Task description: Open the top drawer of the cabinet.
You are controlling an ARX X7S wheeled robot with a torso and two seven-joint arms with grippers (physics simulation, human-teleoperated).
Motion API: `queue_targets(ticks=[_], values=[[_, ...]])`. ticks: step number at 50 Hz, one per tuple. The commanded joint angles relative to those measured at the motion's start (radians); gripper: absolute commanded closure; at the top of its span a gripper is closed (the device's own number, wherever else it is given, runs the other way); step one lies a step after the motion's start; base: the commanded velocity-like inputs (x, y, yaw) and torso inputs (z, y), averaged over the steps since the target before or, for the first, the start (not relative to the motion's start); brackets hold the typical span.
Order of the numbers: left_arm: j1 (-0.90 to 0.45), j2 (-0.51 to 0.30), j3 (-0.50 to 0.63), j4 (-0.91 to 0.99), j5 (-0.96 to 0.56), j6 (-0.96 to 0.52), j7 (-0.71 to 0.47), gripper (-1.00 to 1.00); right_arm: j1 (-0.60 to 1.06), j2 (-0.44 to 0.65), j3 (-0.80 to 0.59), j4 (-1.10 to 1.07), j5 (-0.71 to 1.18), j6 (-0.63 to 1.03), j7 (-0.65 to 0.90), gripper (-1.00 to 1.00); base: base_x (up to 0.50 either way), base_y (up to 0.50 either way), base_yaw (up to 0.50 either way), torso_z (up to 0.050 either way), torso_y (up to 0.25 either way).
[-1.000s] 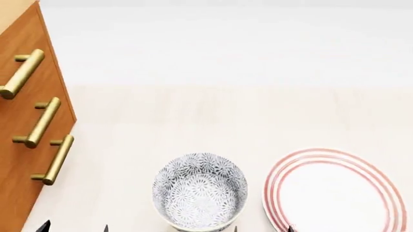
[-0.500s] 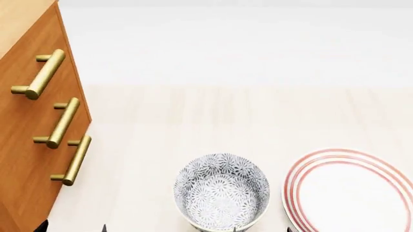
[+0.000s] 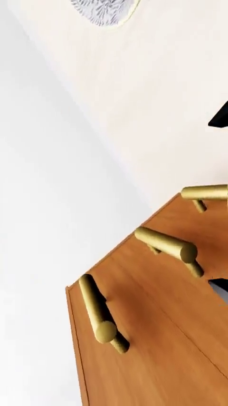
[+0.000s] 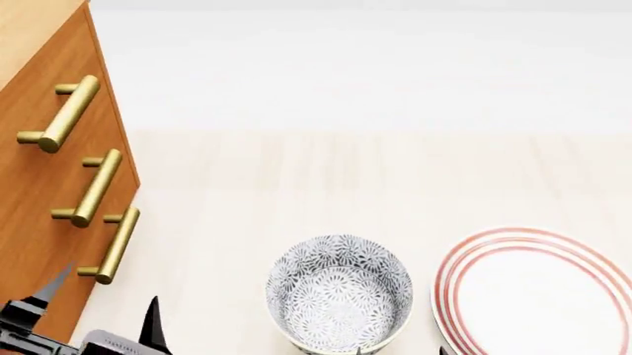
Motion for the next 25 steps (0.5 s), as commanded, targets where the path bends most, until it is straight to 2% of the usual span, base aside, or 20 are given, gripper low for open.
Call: queue_targets(ticks=[1, 12, 25], values=[[-0.106, -0.049, 0.104, -0.011, 0.264, -0.099, 0.032, -1.00, -0.003, -0.014, 0.018, -0.008, -0.016, -0.004, -0.014, -1.00, 0.00, 0.00, 0.00, 0.000, 0.000], [-0.174, -0.064, 0.231, -0.030, 0.488, -0.204, 0.069, -1.00, 0.001, -0.012, 0.015, 0.000, -0.005, -0.006, -0.013, -1.00, 0.00, 0.00, 0.00, 0.000, 0.000], [-0.240, -0.074, 0.198, -0.022, 0.507, -0.248, 0.084, -1.00, 0.007, -0.008, 0.013, 0.005, 0.006, -0.001, -0.007, -1.00, 0.00, 0.00, 0.00, 0.000, 0.000]])
